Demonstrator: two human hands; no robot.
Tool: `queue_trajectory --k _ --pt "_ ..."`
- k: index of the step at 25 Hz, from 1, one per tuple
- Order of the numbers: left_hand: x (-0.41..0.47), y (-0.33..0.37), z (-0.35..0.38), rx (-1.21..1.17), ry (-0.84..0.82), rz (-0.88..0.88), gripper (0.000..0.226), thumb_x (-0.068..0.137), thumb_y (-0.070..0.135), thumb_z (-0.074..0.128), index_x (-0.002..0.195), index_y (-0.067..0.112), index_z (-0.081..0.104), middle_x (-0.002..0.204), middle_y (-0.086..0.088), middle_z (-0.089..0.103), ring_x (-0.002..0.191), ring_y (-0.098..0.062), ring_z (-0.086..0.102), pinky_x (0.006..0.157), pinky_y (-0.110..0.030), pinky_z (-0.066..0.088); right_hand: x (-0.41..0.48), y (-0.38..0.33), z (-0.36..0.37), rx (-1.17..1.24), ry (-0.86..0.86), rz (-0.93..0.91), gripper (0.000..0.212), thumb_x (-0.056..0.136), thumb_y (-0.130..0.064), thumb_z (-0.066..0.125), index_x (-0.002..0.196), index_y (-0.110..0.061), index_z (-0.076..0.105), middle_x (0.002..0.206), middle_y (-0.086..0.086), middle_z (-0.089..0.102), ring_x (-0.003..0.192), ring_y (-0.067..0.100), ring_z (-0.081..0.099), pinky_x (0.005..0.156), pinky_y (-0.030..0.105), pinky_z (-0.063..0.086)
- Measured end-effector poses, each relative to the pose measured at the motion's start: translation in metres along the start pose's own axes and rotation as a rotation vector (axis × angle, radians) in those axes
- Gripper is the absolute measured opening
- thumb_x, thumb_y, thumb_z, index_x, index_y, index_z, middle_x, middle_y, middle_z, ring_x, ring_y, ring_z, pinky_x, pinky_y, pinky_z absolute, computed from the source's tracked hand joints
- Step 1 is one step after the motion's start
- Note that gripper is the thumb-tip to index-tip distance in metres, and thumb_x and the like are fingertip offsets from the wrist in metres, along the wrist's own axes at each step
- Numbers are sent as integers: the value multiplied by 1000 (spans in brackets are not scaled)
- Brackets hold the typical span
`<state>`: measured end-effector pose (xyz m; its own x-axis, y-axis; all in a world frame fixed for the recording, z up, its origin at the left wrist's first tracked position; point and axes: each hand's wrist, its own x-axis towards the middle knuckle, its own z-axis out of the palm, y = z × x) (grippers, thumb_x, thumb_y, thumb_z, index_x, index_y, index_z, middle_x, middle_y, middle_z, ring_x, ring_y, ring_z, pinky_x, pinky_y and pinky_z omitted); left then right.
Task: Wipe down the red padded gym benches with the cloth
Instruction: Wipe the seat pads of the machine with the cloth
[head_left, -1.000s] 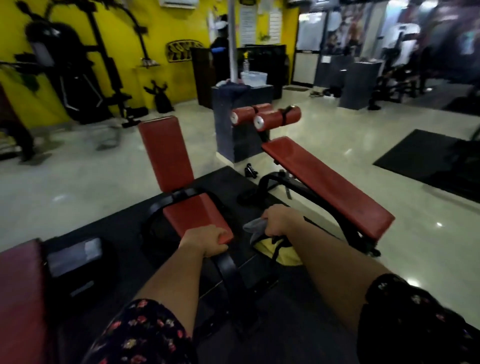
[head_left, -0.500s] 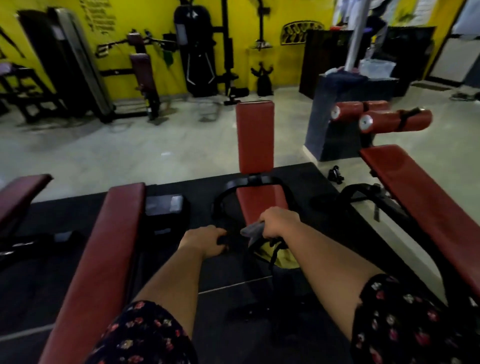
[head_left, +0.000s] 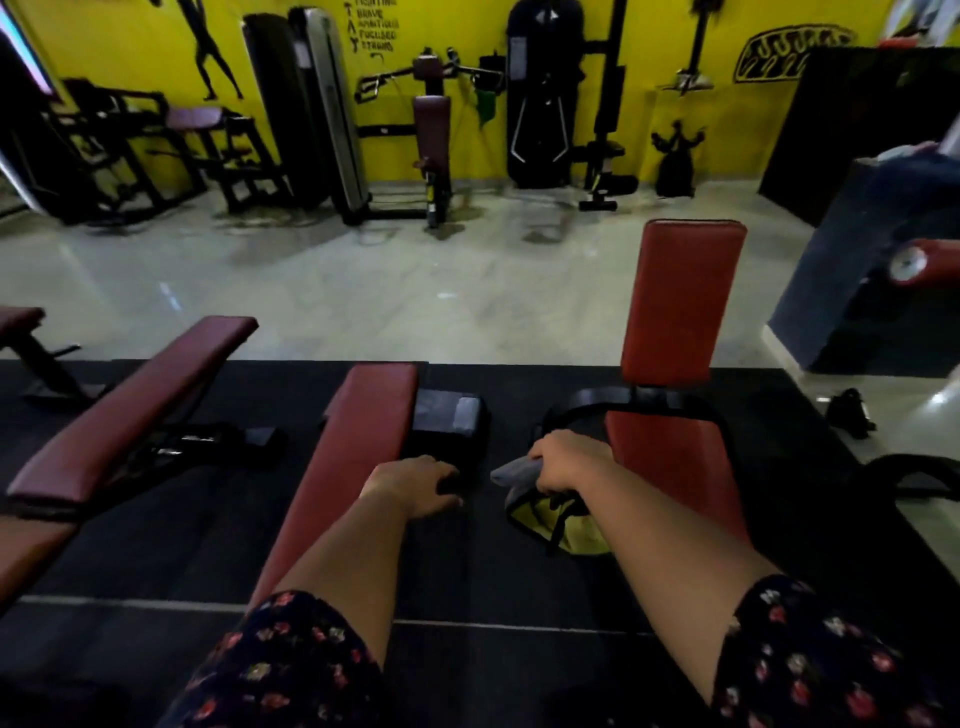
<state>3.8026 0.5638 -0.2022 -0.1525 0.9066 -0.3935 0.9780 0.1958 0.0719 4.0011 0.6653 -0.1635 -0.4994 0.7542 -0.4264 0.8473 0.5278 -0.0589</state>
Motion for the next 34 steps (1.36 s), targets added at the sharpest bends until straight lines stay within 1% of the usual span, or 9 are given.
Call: queue_trajectory --k 3,6,10,14,17,22,25,30,34 --pt "29 -40 -22 19 9 -8 62 92 61 50 148 38 37 144 1 47 128 -22 50 102 -44 45 44 -33 -14 54 16 -21 47 85 -25 60 131 -34 56 130 -2 54 112 25 58 79 34 51" --pt "61 -67 -37 15 25 -7 62 91 60 51 147 38 37 148 3 45 131 -21 49 103 -44 44 75 -48 -27 48 6 -15 44 83 -23 61 125 -35 60 123 -3 58 104 23 60 72 31 48" --pt "97 -84 -52 50 23 25 63 92 62 49 149 37 35 149 3 44 132 -21 47 101 -43 45 114 -44 -47 47 -43 43 43 79 -20 63 119 -35 63 117 -4 61 99 22 62 73 29 50" --pt "150 -104 -69 37 5 44 59 91 63 50 144 38 40 144 1 48 126 -22 52 98 -45 47 165 -36 -70 48 -24 94 44 81 -21 65 122 -36 62 120 -5 60 102 22 61 70 29 47" --pt "197 -119 -83 35 9 15 63 91 63 49 147 38 37 147 3 45 129 -21 50 101 -45 46 211 -30 -88 43 -3 85 46 80 -23 66 124 -36 61 121 -4 60 102 21 62 67 29 47" --pt "300 -115 -126 62 -32 40 64 91 63 51 149 40 33 153 4 38 136 -22 44 107 -45 42 302 -1 -129 63 8 90 49 82 -24 65 128 -40 58 123 -4 58 106 23 61 72 31 47" --pt "357 -109 -163 42 9 74 62 91 60 52 148 41 35 152 2 40 136 -23 44 107 -45 41 347 26 -163 63 33 112 49 82 -25 65 127 -41 58 122 -6 59 107 22 61 74 31 47" --pt "438 -114 -206 -58 30 102 63 92 62 51 148 41 33 152 5 39 136 -20 43 106 -46 41 415 54 -203 115 154 154 42 83 -27 65 125 -32 59 116 -2 56 104 23 60 80 34 50" --pt "493 -115 -231 -68 61 197 62 94 60 50 149 38 33 147 3 43 131 -20 46 101 -39 44 452 59 -215 109 127 162 44 84 -26 65 127 -30 59 118 0 59 104 24 62 81 34 51"
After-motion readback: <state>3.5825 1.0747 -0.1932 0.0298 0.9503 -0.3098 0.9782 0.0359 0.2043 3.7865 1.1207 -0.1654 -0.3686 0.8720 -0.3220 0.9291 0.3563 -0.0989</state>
